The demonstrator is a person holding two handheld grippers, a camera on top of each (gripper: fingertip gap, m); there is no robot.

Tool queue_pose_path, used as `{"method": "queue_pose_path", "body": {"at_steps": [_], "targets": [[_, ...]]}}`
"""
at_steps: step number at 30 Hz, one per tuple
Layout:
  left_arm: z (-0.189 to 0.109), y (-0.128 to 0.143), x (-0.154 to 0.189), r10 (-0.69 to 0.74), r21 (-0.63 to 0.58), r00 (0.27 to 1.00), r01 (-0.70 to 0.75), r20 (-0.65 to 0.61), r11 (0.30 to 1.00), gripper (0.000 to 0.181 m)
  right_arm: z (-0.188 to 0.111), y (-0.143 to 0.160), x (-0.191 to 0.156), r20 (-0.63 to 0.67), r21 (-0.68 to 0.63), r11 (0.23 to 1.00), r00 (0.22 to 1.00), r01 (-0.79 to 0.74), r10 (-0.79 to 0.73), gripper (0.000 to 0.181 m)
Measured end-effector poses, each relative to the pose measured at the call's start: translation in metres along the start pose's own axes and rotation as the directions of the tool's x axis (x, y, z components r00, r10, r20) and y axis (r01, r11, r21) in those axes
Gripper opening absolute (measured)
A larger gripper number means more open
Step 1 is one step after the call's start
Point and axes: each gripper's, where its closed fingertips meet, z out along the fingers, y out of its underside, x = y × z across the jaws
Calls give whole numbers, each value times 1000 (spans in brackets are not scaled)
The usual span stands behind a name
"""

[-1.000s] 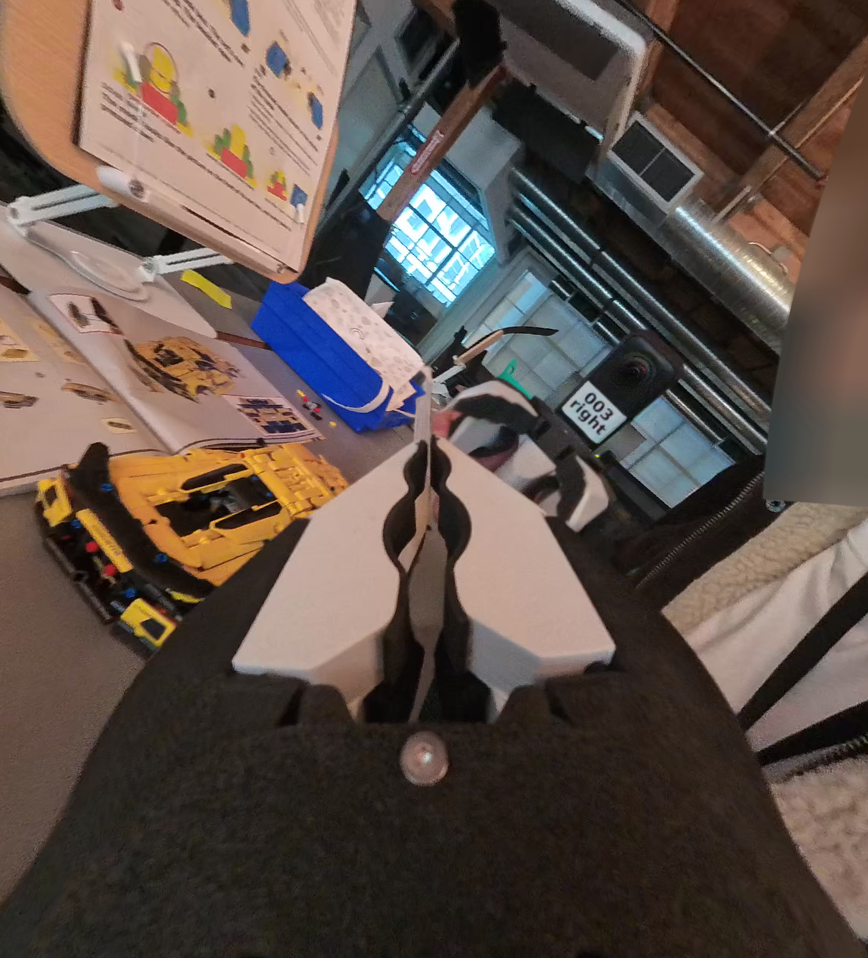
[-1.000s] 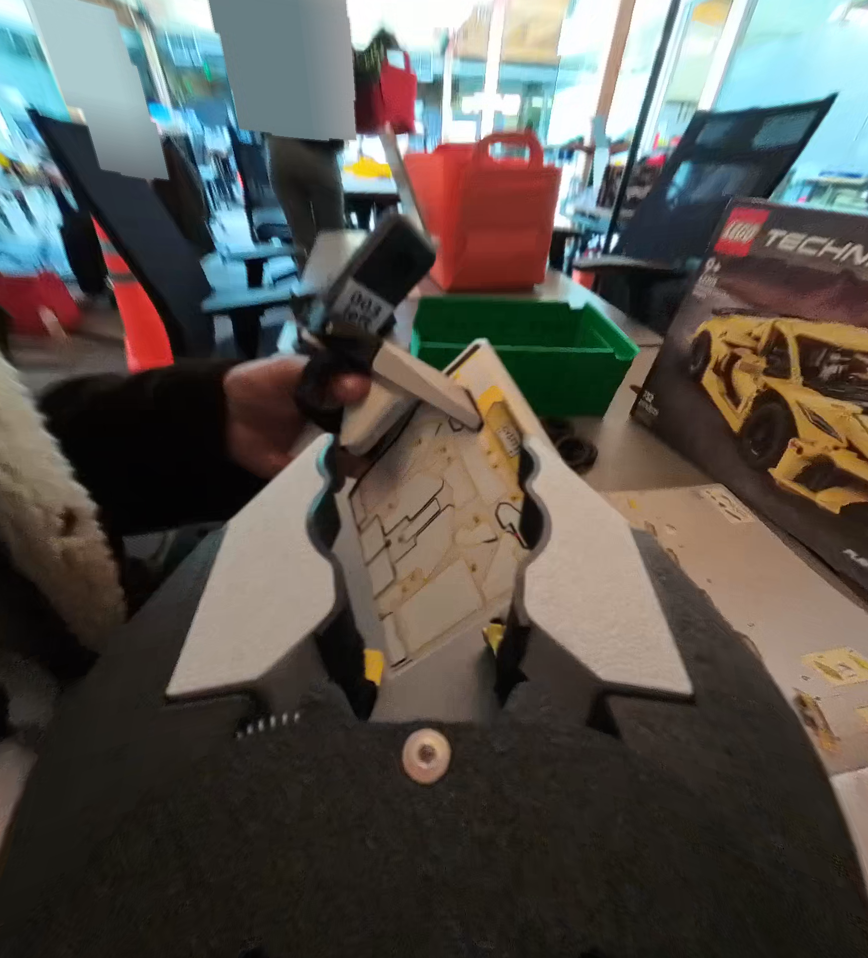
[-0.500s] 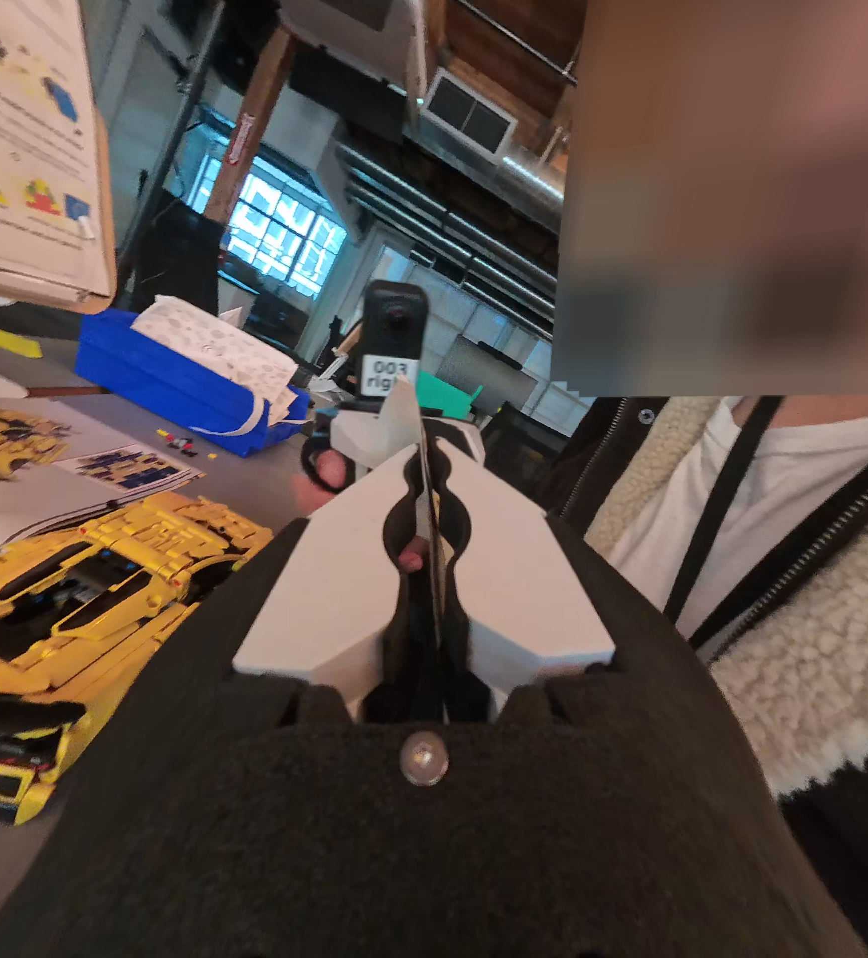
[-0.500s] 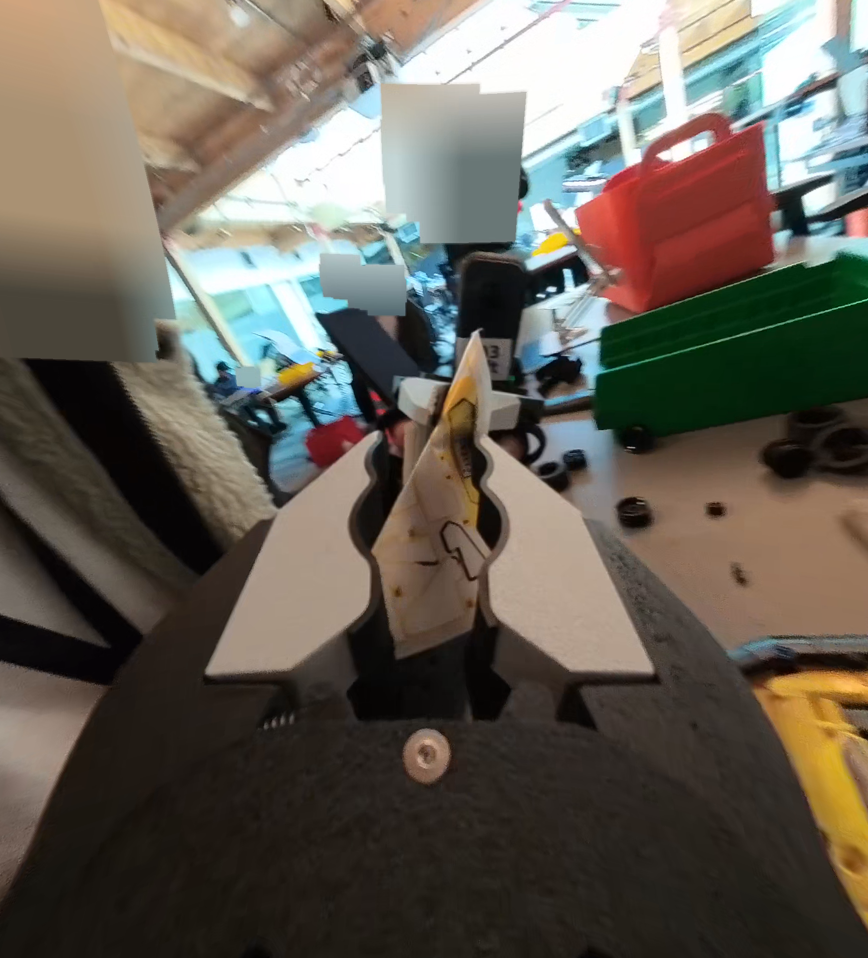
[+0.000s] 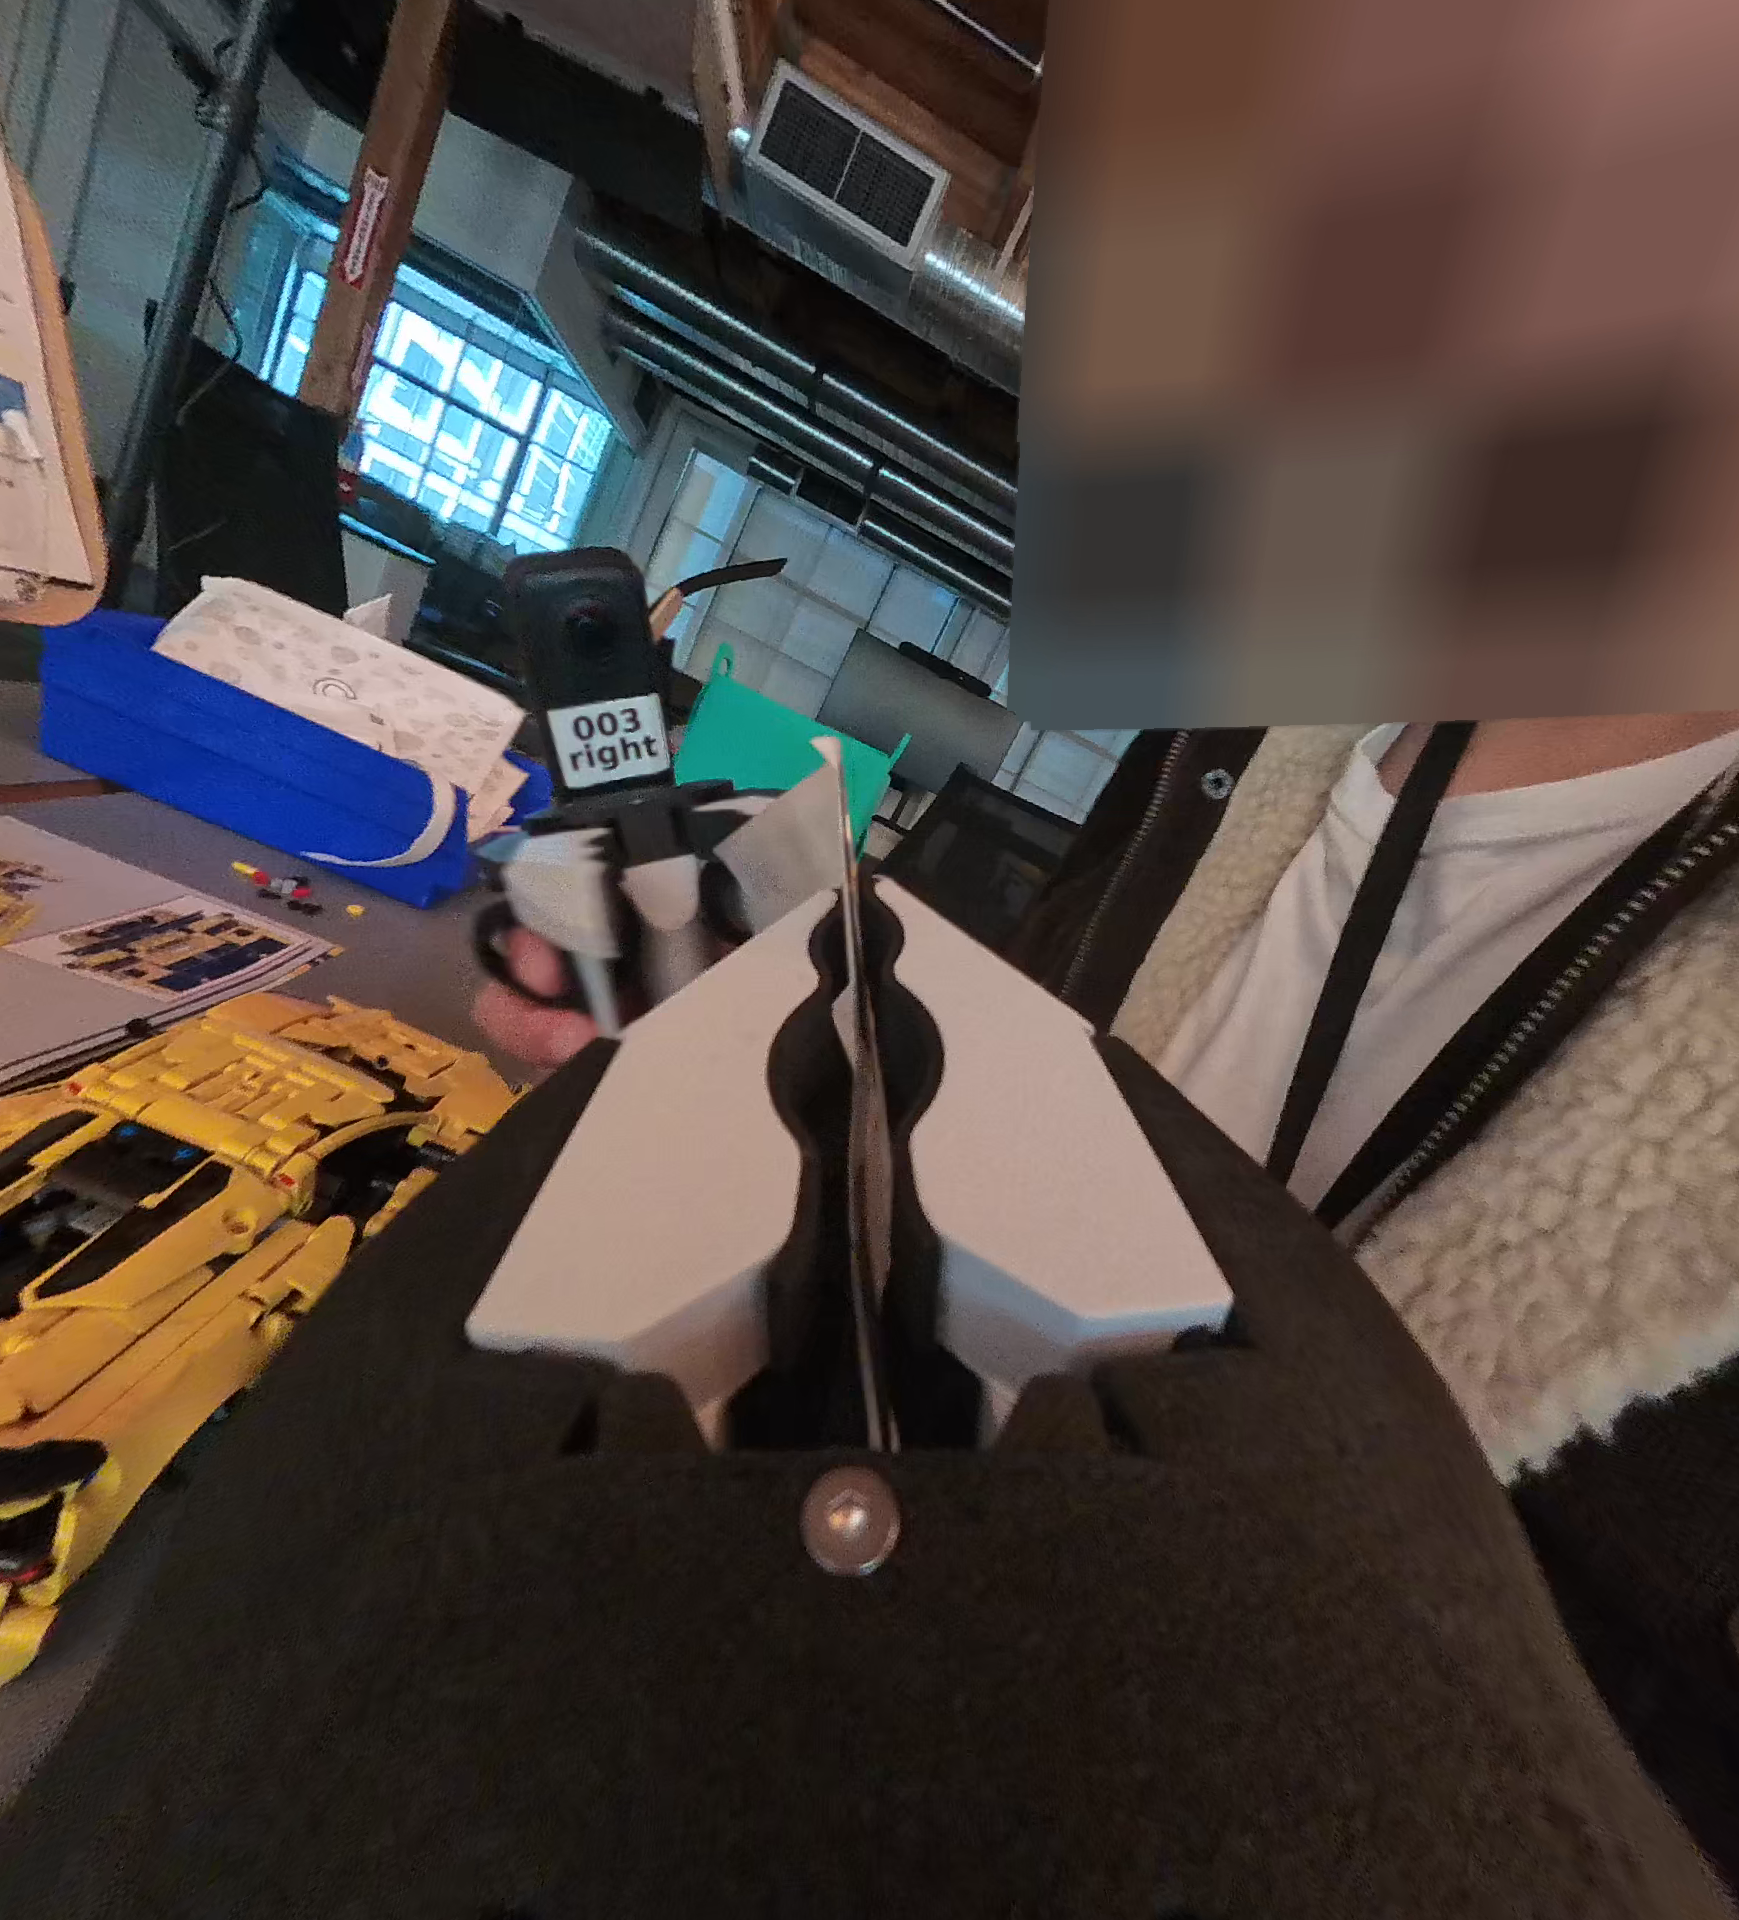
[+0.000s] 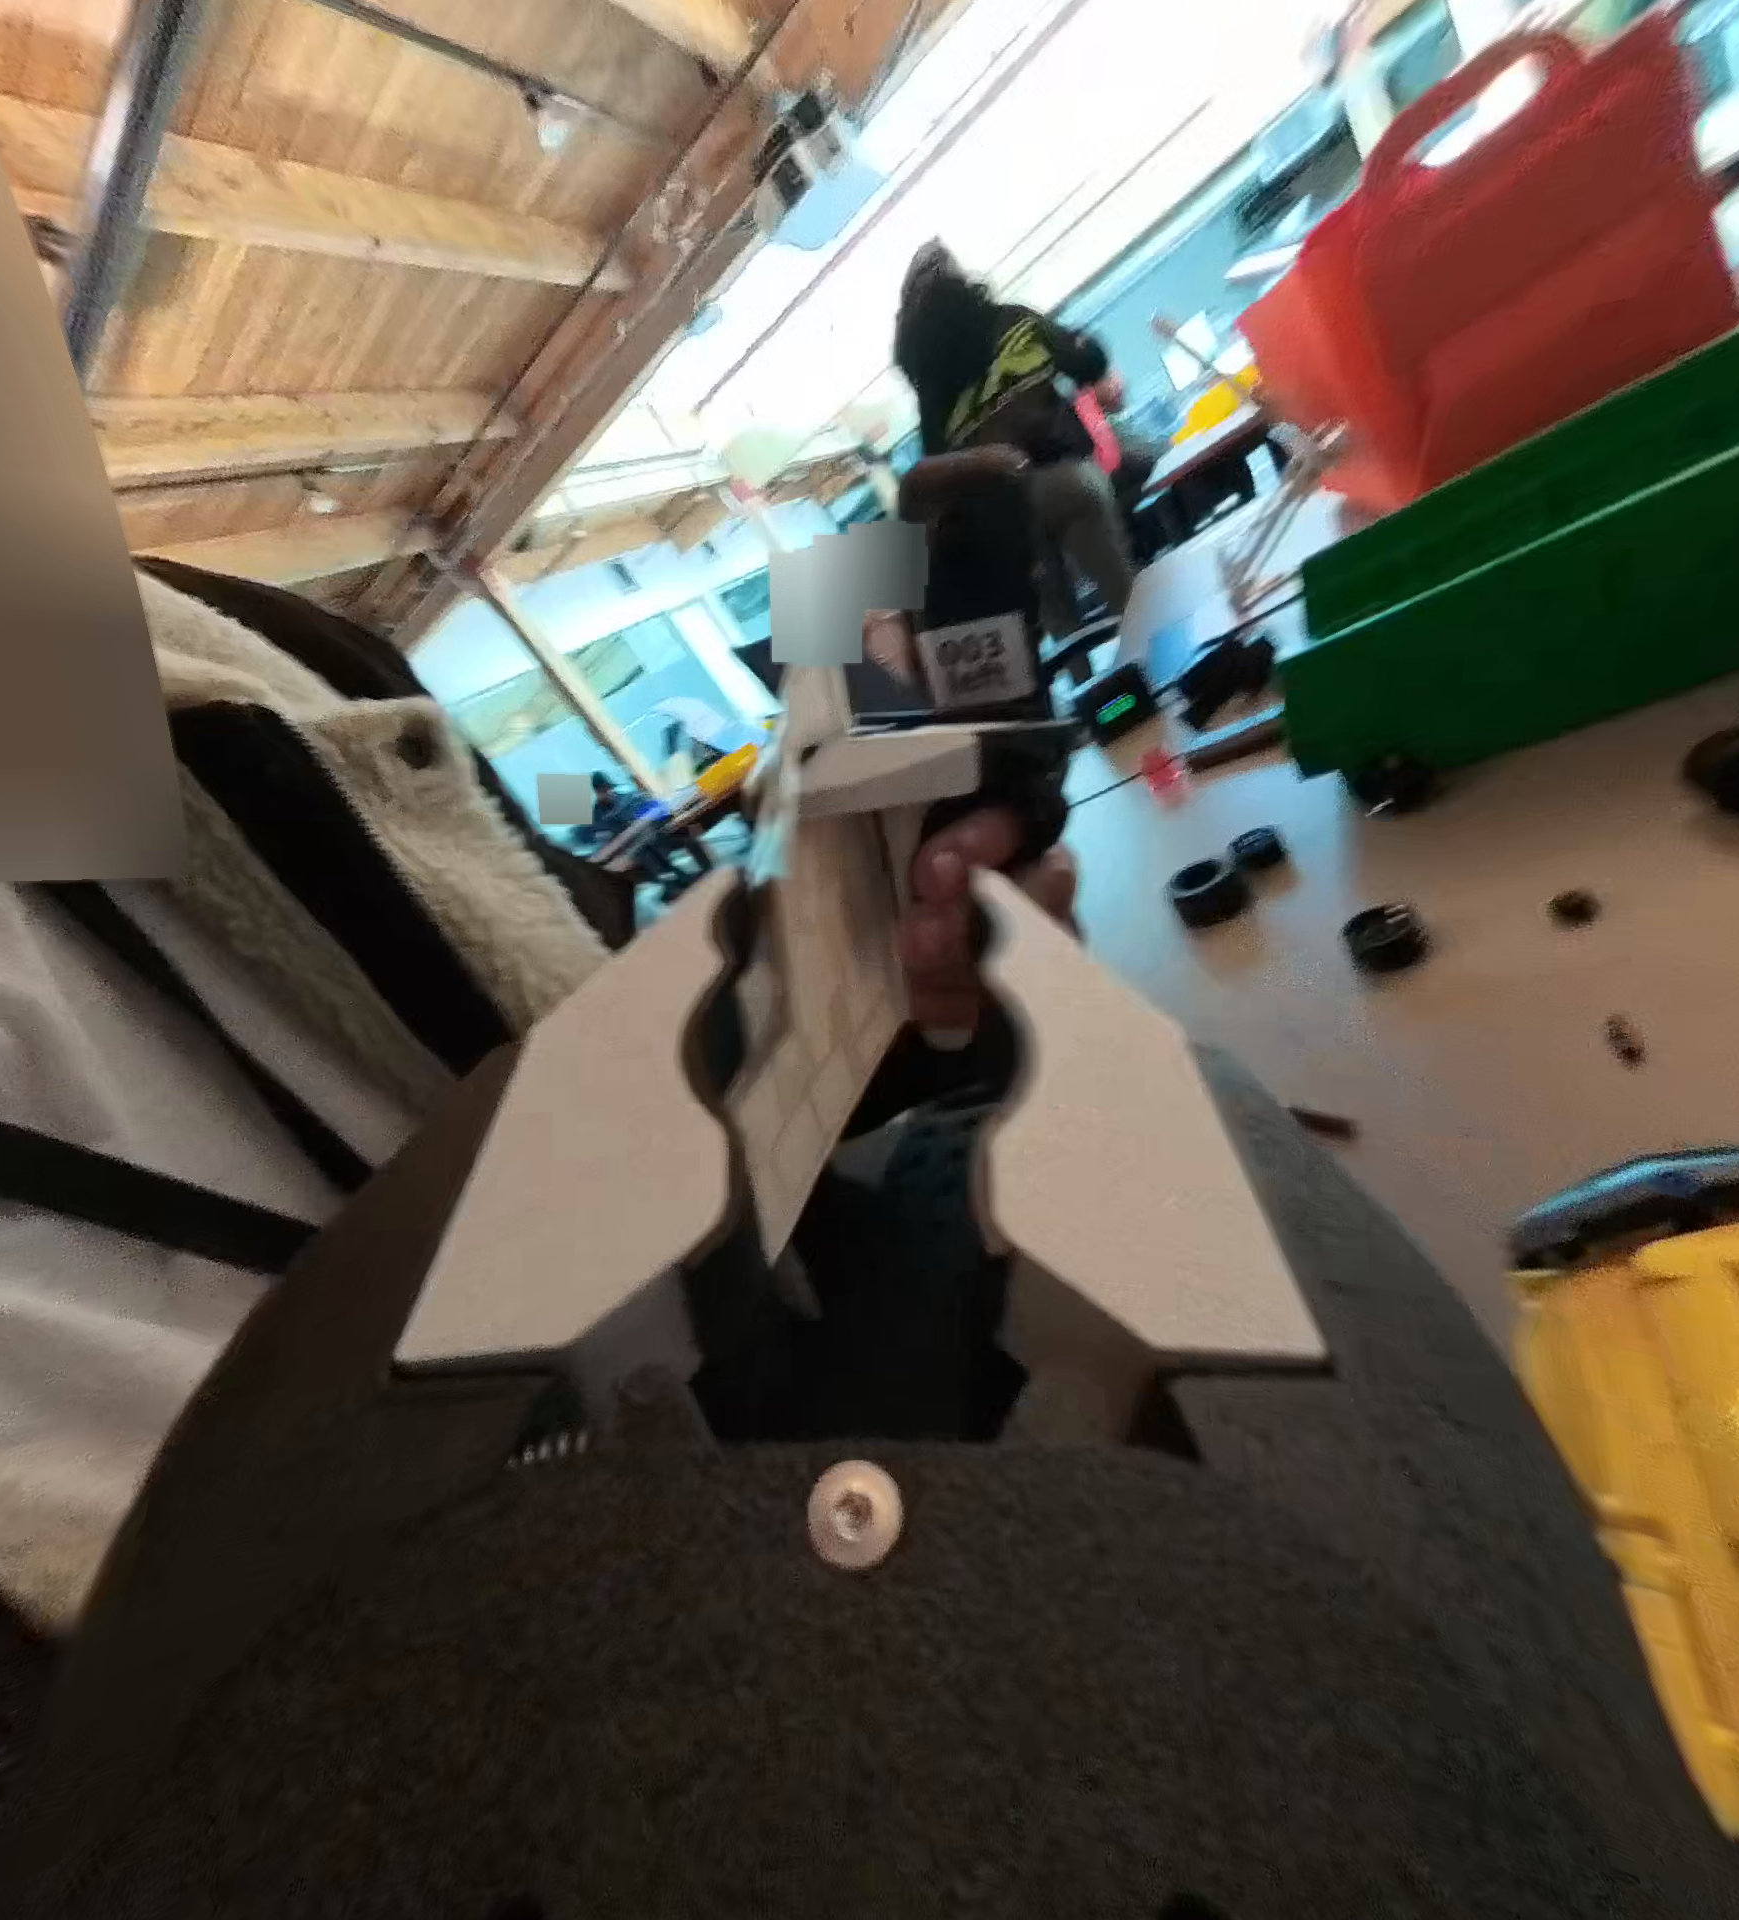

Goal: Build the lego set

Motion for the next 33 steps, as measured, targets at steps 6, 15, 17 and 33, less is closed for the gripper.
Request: {"method": "queue_pose_path", "body": {"at_steps": [6,15,17,33], "targets": [[-4,0,-29,11,10,979,-13,203,1000,8,-9,-5,17,-28,42,992,993,-117,118,0],[-1,5,-41,44,-16,957,-41,288,999,1,-8,-5,20,-26,61,984,985,-167,169,0],[-1,5,-40,51,-18,957,-48,284,999,0,-7,-5,19,-33,61,986,987,-156,158,0],[-3,-1,-39,18,26,964,-26,266,999,0,-9,-6,20,-51,64,986,987,-152,155,0]]}}
